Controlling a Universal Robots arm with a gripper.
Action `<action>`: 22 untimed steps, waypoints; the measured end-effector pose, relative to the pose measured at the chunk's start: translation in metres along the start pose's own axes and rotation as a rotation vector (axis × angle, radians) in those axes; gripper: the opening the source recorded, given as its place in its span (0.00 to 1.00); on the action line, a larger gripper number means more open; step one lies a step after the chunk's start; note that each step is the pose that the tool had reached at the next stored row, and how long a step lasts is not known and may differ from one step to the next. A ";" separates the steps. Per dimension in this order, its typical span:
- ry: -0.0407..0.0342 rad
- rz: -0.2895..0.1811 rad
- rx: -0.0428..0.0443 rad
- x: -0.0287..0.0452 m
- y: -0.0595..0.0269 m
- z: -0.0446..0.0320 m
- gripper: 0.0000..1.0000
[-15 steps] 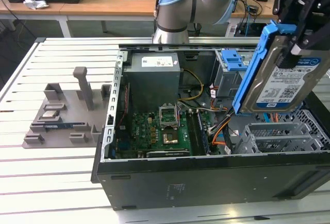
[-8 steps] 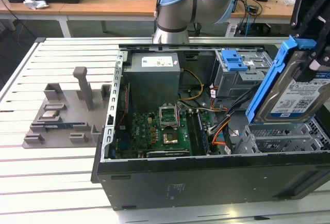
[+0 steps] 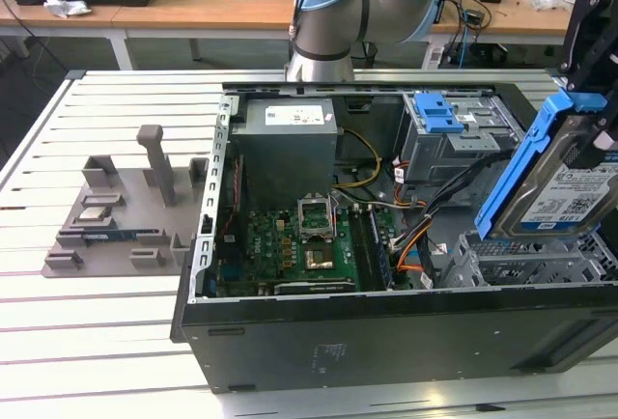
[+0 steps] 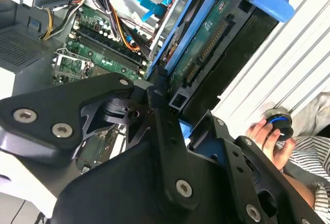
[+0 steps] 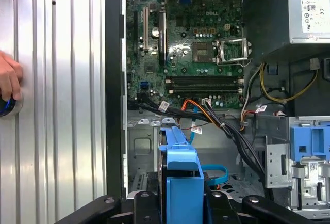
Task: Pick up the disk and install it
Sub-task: 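Pick up the disk, then insert the disk into the insertion slot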
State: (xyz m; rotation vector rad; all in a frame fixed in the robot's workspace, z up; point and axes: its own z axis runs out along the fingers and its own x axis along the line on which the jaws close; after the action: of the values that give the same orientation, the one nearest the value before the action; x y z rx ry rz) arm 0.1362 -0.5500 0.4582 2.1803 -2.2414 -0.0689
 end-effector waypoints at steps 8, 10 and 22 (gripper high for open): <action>0.0000 0.000 0.0000 0.0000 -0.0003 0.0000 0.37; 0.0000 0.000 0.0000 0.0000 -0.0003 0.0000 0.37; -0.0007 0.019 0.0002 -0.0017 -0.0016 0.0152 0.37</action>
State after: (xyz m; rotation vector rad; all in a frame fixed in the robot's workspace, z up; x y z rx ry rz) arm 0.1373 -0.5481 0.4429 2.1590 -2.2622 -0.0692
